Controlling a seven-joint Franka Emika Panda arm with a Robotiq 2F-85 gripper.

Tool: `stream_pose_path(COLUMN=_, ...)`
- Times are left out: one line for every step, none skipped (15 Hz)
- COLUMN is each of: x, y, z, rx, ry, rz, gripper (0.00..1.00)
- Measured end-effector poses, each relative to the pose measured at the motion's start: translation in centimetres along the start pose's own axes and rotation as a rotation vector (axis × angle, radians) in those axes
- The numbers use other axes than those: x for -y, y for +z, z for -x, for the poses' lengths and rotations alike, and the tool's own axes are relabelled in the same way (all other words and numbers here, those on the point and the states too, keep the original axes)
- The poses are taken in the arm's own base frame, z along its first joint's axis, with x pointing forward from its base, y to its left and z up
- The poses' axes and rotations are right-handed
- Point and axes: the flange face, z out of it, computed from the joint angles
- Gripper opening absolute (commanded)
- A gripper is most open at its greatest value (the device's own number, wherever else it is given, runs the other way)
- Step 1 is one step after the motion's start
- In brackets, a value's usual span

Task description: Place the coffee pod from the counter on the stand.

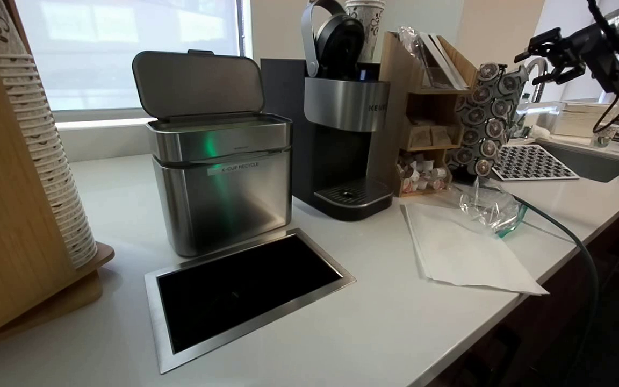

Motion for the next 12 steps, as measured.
stream_pose_path(x=-0.1, y=-0.1, z=0.0, rx=-0.002, ry=0.001, rz=0.002, gripper=1.0)
stream_pose_path(x=-0.3, y=-0.3, z=0.0, rx=-0.004, ry=0.002, rz=0.009, gripper=1.0)
stream_pose_path(x=-0.5, y=-0.5, z=0.0, rx=-0.006, ry=0.004, rz=0.015, gripper=1.0)
stream_pose_path(x=-0.7, y=-0.7, z=0.1, rx=-0.003, ry=0.004, rz=0.02, gripper=1.0)
stream_pose_path(x=-1.0, y=-1.0, z=0.4, rx=0.001, ry=0.006, rz=0.024, gripper=1.0)
stream_pose_path(x=-1.2, y=-1.2, z=0.6, rx=0.005, ry=0.008, rz=0.029, gripper=1.0)
stream_pose_path(x=-1.4, y=-1.5, z=1.0, rx=0.01, ry=0.009, rz=0.034, gripper=1.0)
stream_pose_path(x=-1.5, y=-1.9, z=1.3, rx=0.014, ry=0.009, rz=0.039, gripper=1.0)
stream_pose_path(x=-1.7, y=-2.2, z=1.6, rx=0.015, ry=0.008, rz=0.045, gripper=1.0)
stream_pose_path(x=-1.8, y=-2.7, z=1.9, rx=0.016, ry=0.005, rz=0.05, gripper=1.0)
stream_pose_path(x=-1.8, y=-3.1, z=2.1, rx=0.017, ry=0.003, rz=0.054, gripper=1.0)
stream_pose_path(x=-1.9, y=-3.5, z=2.4, rx=0.019, ry=-0.001, rz=0.056, gripper=1.0)
